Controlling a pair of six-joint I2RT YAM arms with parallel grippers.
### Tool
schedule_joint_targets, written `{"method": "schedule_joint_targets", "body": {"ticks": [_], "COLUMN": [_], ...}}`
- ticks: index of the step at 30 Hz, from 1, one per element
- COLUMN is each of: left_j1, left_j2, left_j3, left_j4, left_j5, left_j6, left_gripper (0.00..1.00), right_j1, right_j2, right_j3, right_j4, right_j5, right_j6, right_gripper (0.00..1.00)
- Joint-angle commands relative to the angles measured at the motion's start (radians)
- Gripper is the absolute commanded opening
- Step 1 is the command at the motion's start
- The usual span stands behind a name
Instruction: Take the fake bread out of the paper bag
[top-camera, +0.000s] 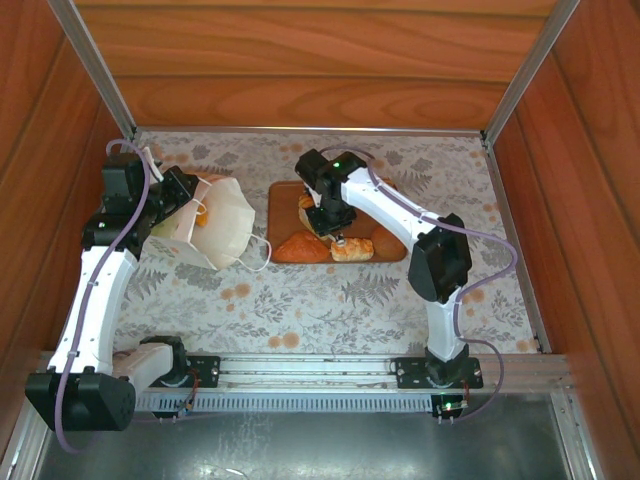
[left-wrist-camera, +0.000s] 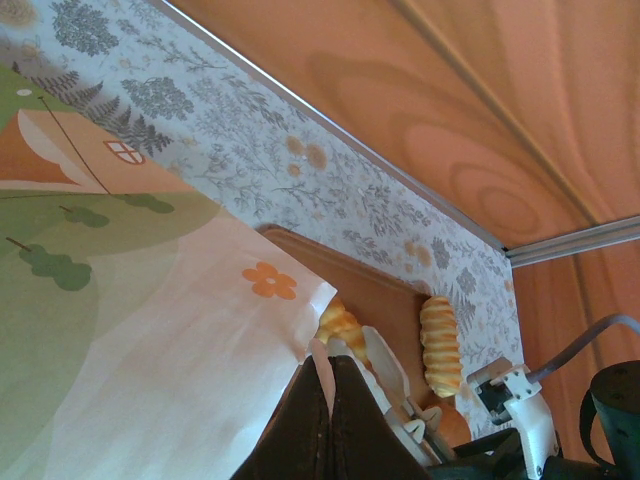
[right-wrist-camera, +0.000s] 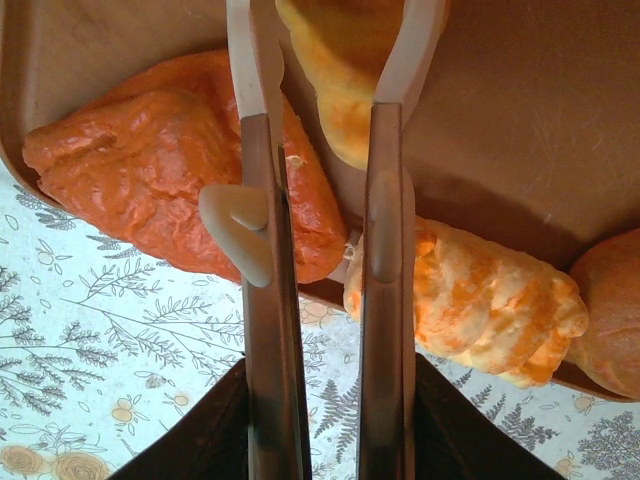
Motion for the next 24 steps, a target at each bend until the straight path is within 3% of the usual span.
{"method": "schedule_joint_targets", "body": {"ticks": [1, 13, 24], "left_j1": [-0.003, -0.004, -0.002], "left_j2": [-0.010, -0.006, -0.011], "left_j3": [-0.009, -0.010, -0.016], "left_j4": [0.013, 0.015, 0.016], "left_j5": [0.012, 0.017, 0.015], "left_j6": [0.016, 0.018, 0.019], "left_gripper": [0.00, 0.00, 0.00], "right_j1": [-0.019, -0.083, -0.145], "right_j2": [-0.048, -0.103, -0.162], "right_j3": [0.020, -0.021, -0.164], "right_j4": [-0.013, -0.013, 0.002], "right_j5": [0.035, 0.084, 0.085], "right_j6": [0.011, 0.039, 0.076], "right_gripper": [0.32, 0.30, 0.30]}}
